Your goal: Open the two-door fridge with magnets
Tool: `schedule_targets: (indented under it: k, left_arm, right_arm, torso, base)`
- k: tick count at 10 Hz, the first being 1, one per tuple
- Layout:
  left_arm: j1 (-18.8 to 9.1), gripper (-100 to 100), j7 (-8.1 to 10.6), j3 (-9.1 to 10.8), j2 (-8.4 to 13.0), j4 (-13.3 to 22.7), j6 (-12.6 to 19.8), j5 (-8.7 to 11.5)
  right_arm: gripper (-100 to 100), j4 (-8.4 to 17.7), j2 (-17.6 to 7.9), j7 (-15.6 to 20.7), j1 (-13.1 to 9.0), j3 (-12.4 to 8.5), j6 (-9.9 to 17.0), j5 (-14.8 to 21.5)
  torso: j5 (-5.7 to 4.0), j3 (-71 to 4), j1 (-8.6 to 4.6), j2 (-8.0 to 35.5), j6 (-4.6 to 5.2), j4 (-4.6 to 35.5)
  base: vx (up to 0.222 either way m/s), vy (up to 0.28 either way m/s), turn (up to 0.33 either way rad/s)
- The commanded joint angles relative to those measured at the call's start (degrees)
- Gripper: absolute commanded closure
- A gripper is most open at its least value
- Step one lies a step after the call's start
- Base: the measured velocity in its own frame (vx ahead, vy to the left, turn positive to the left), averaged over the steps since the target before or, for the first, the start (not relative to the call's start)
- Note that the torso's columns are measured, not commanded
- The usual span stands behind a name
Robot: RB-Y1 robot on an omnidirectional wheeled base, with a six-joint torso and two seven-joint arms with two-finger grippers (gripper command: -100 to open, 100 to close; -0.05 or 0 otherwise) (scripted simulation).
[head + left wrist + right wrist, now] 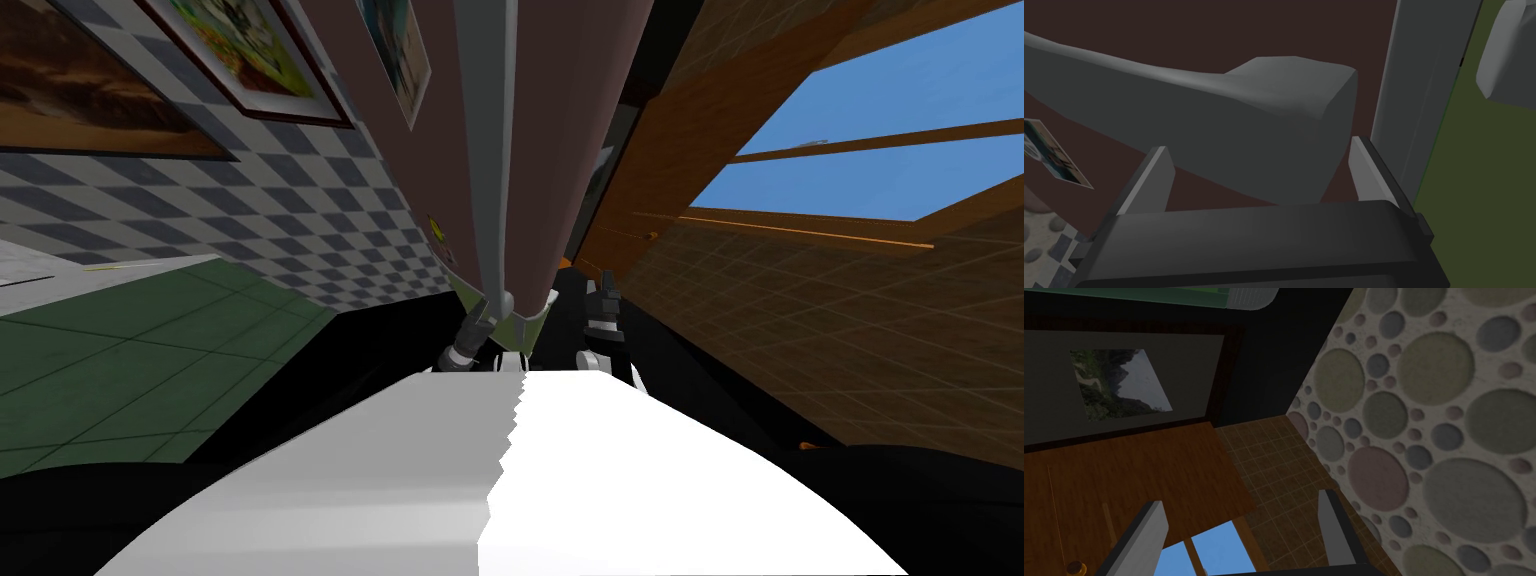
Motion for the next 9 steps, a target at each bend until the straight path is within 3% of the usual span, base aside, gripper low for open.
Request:
schedule_targets:
  k: [1,3,4,9]
  left_arm:
    - [-0.84,-100,0.2,0.64,-0.14,-1.69,-1.01,0.33]
    - [-0.17,-100,0.01,-0.03,0.1,-0.11,0.37,0.05]
    - [-0.1,0,0.04,-0.05,0.12,0.07,0.35,0.07]
    - [0.05,0,0.16,0.04,0.14,0.39,0.59,0.21]
  right_arm:
    - [0,0.0,0.0,0.0,0.0,0.0,0.0,0.0]
    - [0,0.0,0.0,0.0,0.0,0.0,0.0,0.0]
    - [0,0.0,0.0,0.0,-0.01,0.0,0.0,0.0]
    - [0,0.0,0.0,0.0,-0.01,0.0,0.0,0.0]
  torso:
    - [-0.05,-0.09,0.01,0.03,0.0,0.04]
    - [-0.02,-0.05,0.04,0.0,-0.01,-0.01]
    - [0.01,0.07,0.0,-0.08,0.02,-0.28]
    - [0.01,0.02,-0.13,-0.43,0.07,-0.67]
  base:
    - [0.005,-0.008,-0.005]
    - [0.003,0.0,-0.001]
    - [0.006,0.001,0.001]
    - [0.0,0.0,0.0]
